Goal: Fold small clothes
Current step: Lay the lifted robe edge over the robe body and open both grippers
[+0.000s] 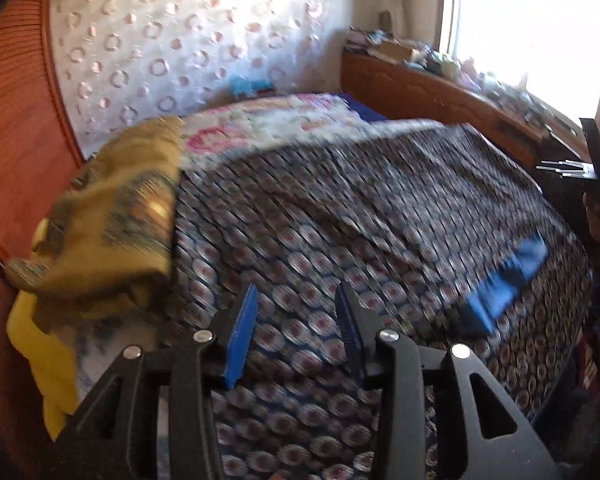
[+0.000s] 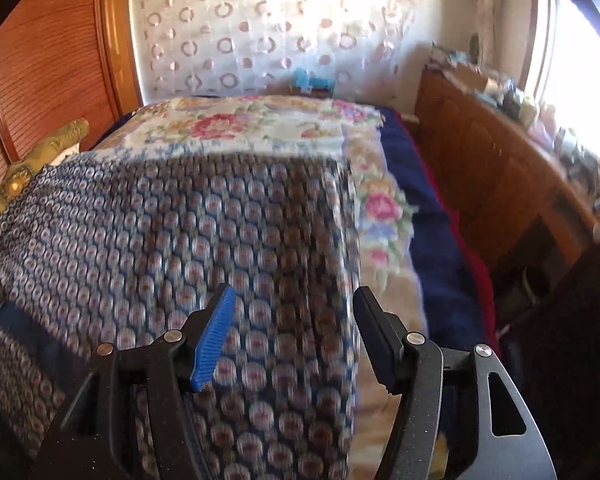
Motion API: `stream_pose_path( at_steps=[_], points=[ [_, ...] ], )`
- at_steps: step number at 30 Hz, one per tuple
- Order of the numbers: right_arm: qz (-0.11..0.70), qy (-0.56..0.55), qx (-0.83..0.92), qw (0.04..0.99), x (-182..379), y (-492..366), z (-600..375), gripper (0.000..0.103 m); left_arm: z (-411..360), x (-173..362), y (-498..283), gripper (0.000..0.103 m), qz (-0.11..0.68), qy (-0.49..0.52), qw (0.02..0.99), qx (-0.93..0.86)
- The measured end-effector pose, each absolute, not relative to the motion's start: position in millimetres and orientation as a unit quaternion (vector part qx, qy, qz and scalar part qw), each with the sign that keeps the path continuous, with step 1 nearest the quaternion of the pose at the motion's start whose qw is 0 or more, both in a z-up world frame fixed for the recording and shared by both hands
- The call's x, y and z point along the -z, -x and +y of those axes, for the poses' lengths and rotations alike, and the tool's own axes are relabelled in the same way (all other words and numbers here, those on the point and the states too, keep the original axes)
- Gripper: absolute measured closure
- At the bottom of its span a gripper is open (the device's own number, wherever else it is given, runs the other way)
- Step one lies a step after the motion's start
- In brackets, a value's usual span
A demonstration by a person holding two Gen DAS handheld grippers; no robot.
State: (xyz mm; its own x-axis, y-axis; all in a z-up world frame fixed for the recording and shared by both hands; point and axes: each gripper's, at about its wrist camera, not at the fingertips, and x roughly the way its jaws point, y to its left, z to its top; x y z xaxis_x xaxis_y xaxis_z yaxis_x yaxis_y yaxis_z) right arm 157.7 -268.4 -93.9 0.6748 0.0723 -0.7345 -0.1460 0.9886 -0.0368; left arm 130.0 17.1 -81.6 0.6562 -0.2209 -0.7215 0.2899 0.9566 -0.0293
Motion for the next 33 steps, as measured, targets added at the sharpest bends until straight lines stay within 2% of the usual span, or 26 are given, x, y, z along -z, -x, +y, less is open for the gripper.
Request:
stream_pose_path(
  at_steps=[10,24,33],
  points=[
    [0.428,-0.015,-0.076,0.900,122.5,-123.6,-281.4,0.040,3.7,112.0,-132.7,0.061,0.421,-0.048,0.895,0.139],
    [0.434,-0.014,-0.052,0.899,131.3,-152.2,-268.1,0.040,-5.4,118.8,-133.9,0.051,0.420,-0.050,0.896,0.135],
    [0.422,0.006,-0.022,0.906,136.1,-153.4,-259.1,0.041,-9.9,119.2,-134.4,0.050,0.420,-0.051,0.896,0.134]
  ],
)
